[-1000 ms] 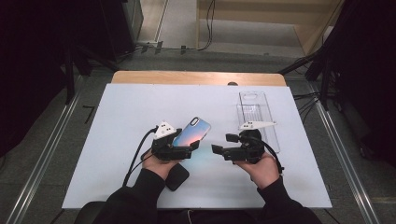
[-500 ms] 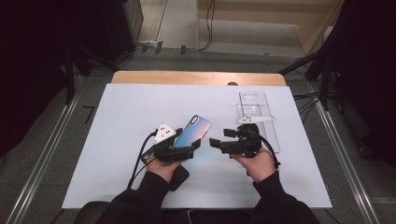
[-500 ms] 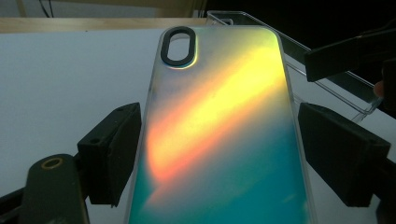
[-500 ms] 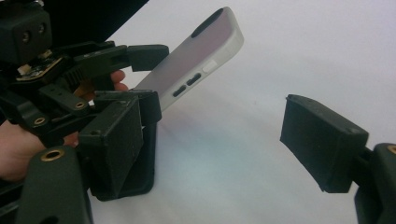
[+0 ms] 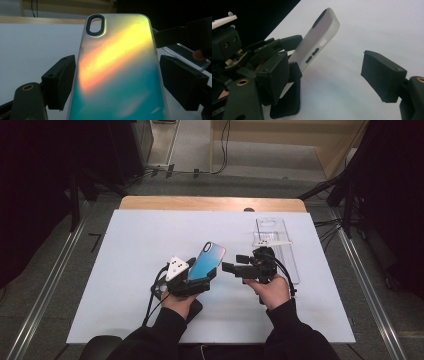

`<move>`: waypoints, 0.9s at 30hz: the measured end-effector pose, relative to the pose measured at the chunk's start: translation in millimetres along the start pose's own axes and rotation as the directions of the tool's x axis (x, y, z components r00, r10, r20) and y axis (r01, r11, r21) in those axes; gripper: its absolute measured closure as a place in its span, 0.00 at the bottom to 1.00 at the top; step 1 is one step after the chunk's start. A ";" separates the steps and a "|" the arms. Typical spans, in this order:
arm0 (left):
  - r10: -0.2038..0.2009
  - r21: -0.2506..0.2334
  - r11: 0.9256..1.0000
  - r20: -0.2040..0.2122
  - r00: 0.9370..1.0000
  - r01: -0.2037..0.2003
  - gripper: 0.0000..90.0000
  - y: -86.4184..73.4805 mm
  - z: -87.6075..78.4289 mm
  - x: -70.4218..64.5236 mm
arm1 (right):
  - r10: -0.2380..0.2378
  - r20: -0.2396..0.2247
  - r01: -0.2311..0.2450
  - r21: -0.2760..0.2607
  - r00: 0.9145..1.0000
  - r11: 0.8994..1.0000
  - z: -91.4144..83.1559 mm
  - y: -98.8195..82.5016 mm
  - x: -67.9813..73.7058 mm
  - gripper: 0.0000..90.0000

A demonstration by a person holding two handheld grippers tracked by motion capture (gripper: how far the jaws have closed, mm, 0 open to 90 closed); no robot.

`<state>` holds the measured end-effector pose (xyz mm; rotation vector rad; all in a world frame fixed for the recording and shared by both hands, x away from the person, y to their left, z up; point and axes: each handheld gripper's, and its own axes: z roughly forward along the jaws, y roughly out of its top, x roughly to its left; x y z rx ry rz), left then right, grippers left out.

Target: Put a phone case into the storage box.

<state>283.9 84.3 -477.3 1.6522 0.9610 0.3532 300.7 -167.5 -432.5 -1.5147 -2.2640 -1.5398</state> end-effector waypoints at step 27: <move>-0.015 -0.035 0.999 0.015 1.000 0.015 0.19 -15.8 6.6 -20.1 | 0.164 -0.063 -0.159 0.073 0.984 0.985 12.5 13.9 -14.0 0.56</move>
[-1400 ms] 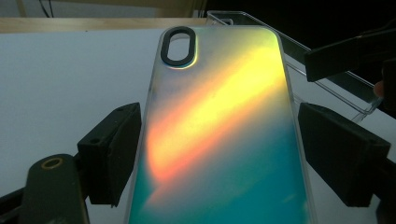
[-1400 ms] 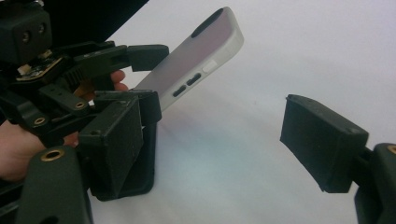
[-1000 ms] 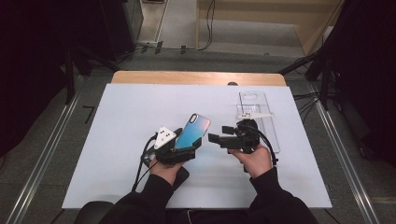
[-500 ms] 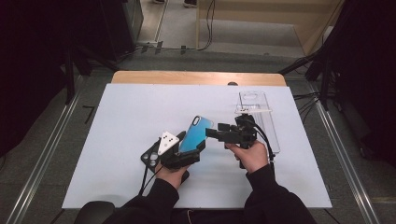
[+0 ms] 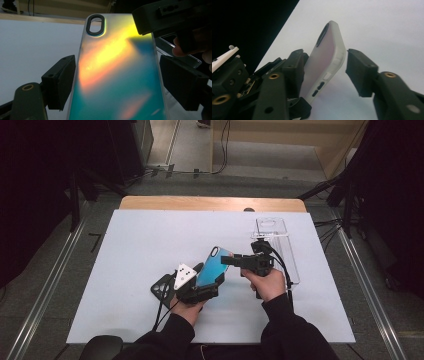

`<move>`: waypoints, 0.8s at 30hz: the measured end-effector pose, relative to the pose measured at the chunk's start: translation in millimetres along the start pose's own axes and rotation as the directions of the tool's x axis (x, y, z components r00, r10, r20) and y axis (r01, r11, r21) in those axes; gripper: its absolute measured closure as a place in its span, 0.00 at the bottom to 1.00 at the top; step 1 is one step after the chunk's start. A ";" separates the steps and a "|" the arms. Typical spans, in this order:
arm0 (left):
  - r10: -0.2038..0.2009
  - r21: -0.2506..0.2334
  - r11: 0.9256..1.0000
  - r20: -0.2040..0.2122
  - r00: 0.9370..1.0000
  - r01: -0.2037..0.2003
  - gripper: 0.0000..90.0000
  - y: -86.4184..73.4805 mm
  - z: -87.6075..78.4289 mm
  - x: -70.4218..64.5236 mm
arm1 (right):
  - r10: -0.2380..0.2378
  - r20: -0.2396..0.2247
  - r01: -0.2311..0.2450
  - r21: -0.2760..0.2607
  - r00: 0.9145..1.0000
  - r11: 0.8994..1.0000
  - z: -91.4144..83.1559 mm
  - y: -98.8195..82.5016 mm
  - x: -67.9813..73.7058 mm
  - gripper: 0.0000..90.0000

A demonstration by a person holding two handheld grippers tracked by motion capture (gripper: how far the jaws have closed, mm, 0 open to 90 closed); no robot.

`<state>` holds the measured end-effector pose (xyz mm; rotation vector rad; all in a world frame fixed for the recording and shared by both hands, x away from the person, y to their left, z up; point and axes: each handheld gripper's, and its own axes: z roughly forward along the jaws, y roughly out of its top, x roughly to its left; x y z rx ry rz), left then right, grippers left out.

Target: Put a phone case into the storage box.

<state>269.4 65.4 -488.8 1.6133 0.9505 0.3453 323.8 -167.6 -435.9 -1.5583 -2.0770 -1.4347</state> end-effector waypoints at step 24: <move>0.015 -0.012 1.000 0.021 1.000 -0.015 0.19 -2.5 0.4 -3.5 | 0.085 -0.094 -0.083 0.022 0.992 0.996 2.2 3.9 1.2 0.86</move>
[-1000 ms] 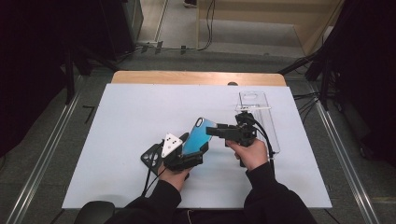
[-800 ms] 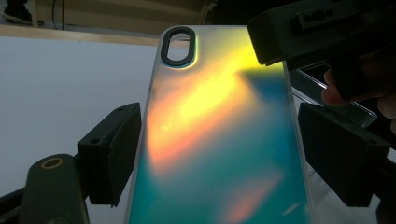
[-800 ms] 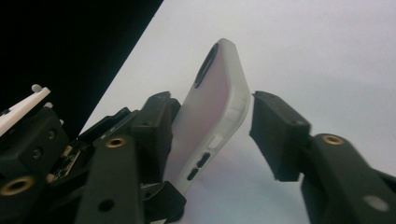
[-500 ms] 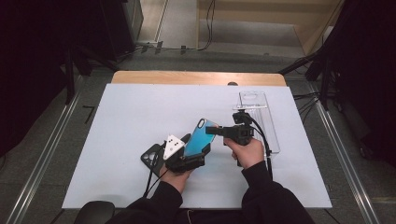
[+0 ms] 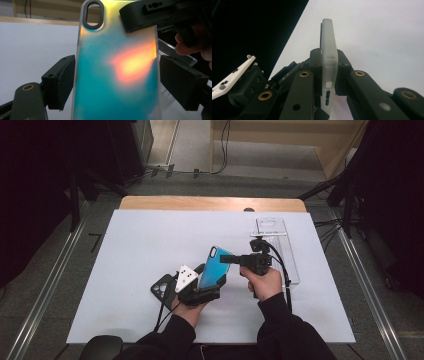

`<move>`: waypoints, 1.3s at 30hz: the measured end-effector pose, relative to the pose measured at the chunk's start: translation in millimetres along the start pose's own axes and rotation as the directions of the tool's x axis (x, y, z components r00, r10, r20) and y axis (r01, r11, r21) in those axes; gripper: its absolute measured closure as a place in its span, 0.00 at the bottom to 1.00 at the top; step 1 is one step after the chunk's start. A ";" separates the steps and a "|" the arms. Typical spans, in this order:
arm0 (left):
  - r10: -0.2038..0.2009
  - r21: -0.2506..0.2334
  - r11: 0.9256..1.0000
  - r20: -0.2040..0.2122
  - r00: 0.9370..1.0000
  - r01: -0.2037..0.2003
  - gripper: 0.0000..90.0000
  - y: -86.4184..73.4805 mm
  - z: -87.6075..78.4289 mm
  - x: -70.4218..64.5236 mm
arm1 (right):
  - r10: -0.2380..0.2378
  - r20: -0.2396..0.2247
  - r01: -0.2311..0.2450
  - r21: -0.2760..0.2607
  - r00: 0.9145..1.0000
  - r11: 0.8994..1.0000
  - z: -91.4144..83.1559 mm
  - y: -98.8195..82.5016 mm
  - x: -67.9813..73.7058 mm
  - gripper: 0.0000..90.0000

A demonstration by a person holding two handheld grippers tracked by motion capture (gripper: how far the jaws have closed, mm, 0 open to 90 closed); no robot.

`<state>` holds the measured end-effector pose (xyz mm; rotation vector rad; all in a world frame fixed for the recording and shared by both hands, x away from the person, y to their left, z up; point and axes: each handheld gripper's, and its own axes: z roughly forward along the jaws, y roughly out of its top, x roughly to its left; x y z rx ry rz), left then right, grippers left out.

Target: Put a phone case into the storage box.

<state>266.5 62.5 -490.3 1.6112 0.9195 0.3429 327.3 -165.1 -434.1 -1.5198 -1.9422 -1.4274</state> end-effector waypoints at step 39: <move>-0.022 0.207 0.978 0.155 0.988 -0.011 0.16 37.4 -5.4 16.4 | -0.149 0.071 0.150 -0.020 0.986 0.988 -23.5 5.3 8.8 0.87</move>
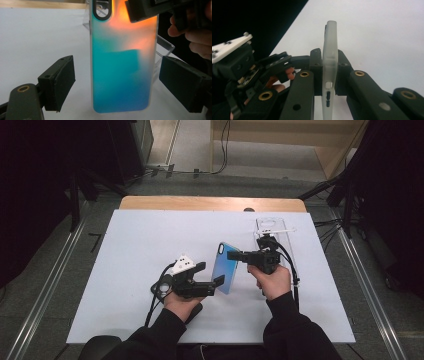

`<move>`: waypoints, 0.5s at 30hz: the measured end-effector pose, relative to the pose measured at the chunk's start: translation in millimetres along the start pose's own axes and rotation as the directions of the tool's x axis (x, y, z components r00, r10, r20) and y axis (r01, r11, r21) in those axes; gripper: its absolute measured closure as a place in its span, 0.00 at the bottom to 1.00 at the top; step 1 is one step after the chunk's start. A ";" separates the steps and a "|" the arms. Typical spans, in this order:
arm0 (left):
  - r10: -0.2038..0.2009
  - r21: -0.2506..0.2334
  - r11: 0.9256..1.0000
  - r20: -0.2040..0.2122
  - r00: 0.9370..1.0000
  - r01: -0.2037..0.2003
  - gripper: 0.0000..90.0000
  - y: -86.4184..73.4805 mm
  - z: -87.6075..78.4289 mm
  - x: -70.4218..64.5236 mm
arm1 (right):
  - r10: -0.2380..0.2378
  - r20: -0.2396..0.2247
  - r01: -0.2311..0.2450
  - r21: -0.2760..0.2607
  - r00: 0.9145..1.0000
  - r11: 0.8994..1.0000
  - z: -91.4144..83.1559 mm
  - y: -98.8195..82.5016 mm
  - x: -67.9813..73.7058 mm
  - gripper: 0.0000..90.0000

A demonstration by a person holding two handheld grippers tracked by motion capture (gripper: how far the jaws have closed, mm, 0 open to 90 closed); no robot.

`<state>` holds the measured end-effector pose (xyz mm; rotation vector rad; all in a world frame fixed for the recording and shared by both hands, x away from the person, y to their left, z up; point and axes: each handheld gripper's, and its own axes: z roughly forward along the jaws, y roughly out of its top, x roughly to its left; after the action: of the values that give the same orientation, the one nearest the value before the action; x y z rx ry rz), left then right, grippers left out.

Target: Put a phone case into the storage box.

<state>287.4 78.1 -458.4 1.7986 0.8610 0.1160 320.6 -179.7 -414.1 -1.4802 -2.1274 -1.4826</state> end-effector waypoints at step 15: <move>0.040 0.090 0.995 0.144 0.989 -0.054 0.17 21.4 -10.6 16.4 | -0.141 -0.045 0.142 0.025 0.989 0.990 -7.9 -1.9 0.2 0.87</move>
<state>305.0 93.1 -441.0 1.8906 0.7331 -0.0222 316.1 -185.8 -411.2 -1.3002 -2.2598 -1.5080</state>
